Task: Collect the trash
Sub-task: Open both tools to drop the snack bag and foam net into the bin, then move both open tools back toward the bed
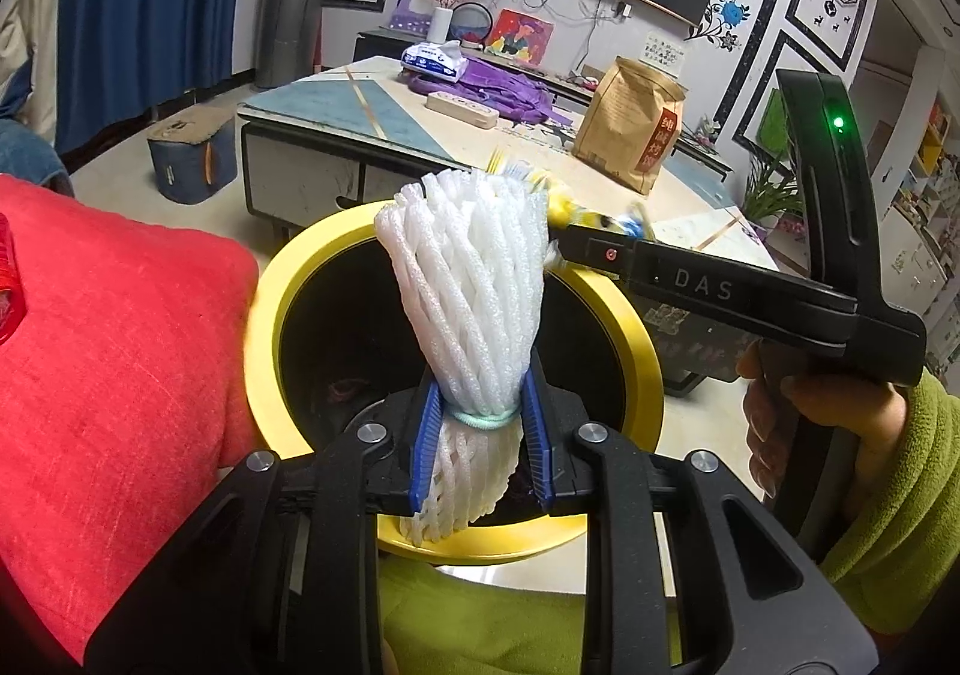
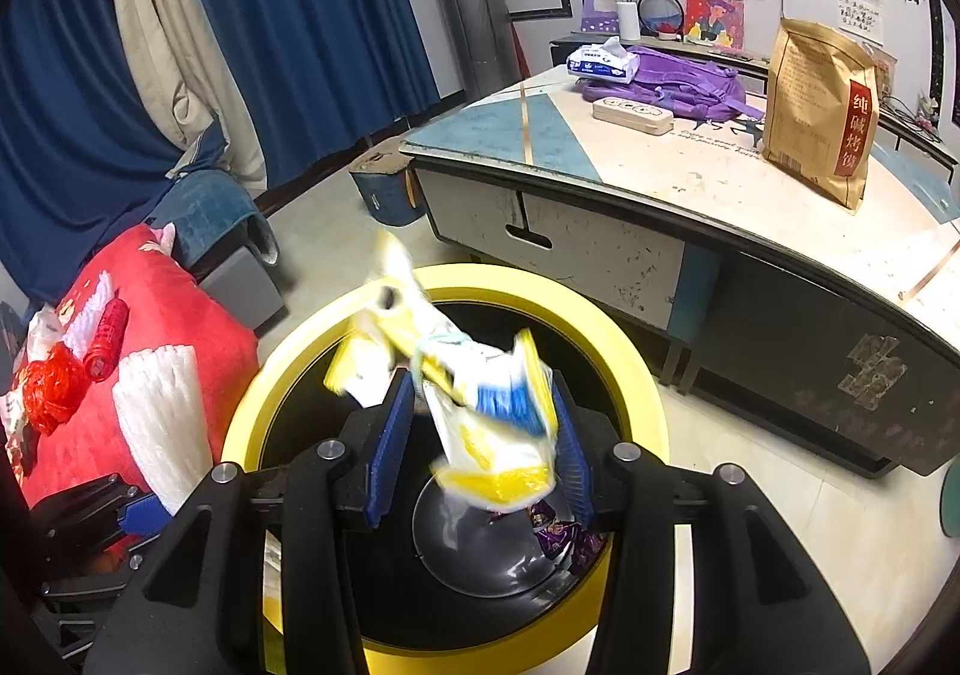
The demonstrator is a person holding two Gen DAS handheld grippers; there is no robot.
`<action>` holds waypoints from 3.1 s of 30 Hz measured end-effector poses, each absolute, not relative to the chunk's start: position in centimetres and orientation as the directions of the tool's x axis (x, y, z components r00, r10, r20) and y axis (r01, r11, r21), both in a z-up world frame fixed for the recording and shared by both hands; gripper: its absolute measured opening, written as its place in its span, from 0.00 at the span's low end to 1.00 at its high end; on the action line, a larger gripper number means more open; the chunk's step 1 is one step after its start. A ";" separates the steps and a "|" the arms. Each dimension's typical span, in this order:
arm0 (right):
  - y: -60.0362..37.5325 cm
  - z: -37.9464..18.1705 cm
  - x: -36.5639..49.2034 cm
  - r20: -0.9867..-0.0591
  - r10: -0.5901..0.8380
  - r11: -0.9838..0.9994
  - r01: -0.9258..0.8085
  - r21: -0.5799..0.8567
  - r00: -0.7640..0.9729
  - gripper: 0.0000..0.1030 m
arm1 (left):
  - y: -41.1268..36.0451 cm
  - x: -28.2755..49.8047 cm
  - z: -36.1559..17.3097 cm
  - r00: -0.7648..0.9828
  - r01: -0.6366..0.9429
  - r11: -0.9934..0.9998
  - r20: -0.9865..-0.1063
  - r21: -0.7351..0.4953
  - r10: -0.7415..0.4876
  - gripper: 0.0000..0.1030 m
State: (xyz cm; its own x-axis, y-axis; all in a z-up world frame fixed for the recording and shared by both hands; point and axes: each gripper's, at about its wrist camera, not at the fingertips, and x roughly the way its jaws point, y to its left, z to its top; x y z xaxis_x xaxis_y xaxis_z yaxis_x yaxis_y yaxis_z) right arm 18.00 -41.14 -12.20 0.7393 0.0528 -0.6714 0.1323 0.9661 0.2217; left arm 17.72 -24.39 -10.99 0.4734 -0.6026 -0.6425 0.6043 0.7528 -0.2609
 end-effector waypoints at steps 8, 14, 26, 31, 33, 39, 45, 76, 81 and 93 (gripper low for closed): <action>-41.6 -12.2 18.0 -0.670 0.047 0.964 0.142 0.224 0.741 0.49 | -23.8 18.0 -11.0 0.479 0.583 0.763 -0.641 -0.278 -0.599 0.45; -41.9 -11.6 17.6 -0.648 0.016 0.962 0.165 0.218 0.761 0.62 | -22.9 18.1 -10.6 0.501 0.550 0.783 -0.636 -0.290 -0.587 0.75; -41.6 -10.0 16.7 -0.602 -0.001 0.965 0.157 0.207 0.799 0.75 | -20.8 17.3 -8.3 0.567 0.505 0.817 -0.607 -0.277 -0.557 0.90; -40.7 -9.1 16.3 -0.584 0.009 0.970 0.134 0.201 0.812 0.76 | -19.8 16.9 -7.6 0.599 0.482 0.836 -0.597 -0.263 -0.534 0.90; -40.2 -8.8 16.2 -0.578 0.014 0.973 0.122 0.196 0.816 0.77 | -19.4 16.9 -7.4 0.608 0.474 0.842 -0.595 -0.258 -0.525 0.90; -38.8 -8.0 15.9 -0.565 0.025 0.980 0.092 0.178 0.824 0.80 | -18.2 16.6 -6.8 0.639 0.446 0.861 -0.587 -0.243 -0.497 0.90; -37.2 -7.5 15.5 -0.553 0.040 0.985 0.059 0.160 0.832 0.85 | -16.4 16.4 -5.9 0.680 0.413 0.883 -0.569 -0.225 -0.463 0.90; -28.1 -3.0 13.2 -0.462 0.210 0.977 -0.171 0.124 0.862 0.91 | -8.2 15.5 -2.1 0.821 0.245 0.946 -0.473 -0.213 -0.320 0.90; -26.3 -2.6 13.5 -0.463 0.243 0.970 -0.210 0.123 0.852 0.91 | -5.7 15.9 -1.6 0.847 0.176 0.957 -0.459 -0.231 -0.267 0.90; -20.7 -2.0 14.3 -0.476 0.335 0.940 -0.319 0.118 0.813 0.91 | 1.1 16.0 -0.6 0.879 -0.002 0.963 -0.460 -0.270 -0.127 0.90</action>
